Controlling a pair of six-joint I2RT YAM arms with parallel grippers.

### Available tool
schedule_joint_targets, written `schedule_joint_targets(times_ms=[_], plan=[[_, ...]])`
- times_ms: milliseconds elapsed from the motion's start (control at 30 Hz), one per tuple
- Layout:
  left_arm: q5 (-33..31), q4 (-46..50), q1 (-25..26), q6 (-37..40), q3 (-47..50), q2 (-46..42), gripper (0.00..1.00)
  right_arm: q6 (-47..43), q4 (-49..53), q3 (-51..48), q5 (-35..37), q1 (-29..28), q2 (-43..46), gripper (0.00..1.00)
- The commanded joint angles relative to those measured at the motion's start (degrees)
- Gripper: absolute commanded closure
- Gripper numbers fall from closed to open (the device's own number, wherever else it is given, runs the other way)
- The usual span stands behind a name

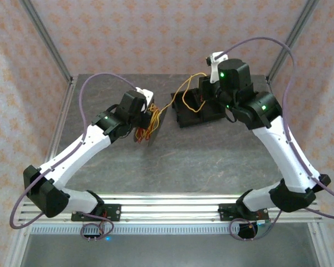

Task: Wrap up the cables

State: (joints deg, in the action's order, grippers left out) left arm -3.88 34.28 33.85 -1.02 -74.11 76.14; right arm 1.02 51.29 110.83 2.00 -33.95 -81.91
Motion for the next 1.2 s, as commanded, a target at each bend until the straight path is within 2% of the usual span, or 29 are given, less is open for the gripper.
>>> schedule_joint_targets(times_ms=[0, 133, 300, 600, 867, 1033, 1167], plan=[[-1.42, 0.18, 0.70, 3.58, 0.56, -4.15, 1.00, 1.40, 3.10, 3.51, 3.98, 4.62, -2.07, 1.00], [1.23, 1.55, 0.85, 4.06, 1.31, -6.20, 1.00, 2.35, 3.47, 3.10, 0.70, 8.97, -3.86, 1.00], [6.45, 4.68, 0.85, 4.70, 0.66, -8.17, 1.00, 2.79, 3.64, -0.40, 0.08, 11.13, -3.54, 1.00], [18.16, 10.18, -0.38, 3.97, -3.03, -11.14, 1.00, 3.53, -0.88, -13.26, -3.67, 16.57, 0.40, 1.00], [35.23, 8.25, -7.56, -0.70, -4.81, -12.97, 1.00, 2.92, -3.75, -20.20, -5.42, 17.17, 0.87, 1.00], [48.06, 2.61, -12.84, -7.09, -4.13, -14.00, 1.00, 2.06, -5.95, -24.21, -6.66, 17.34, 1.80, 1.00], [54.60, -0.45, -16.45, -11.77, -3.92, -13.91, 1.00, 1.93, -7.48, -27.01, -6.81, 17.65, 2.31, 1.00]])
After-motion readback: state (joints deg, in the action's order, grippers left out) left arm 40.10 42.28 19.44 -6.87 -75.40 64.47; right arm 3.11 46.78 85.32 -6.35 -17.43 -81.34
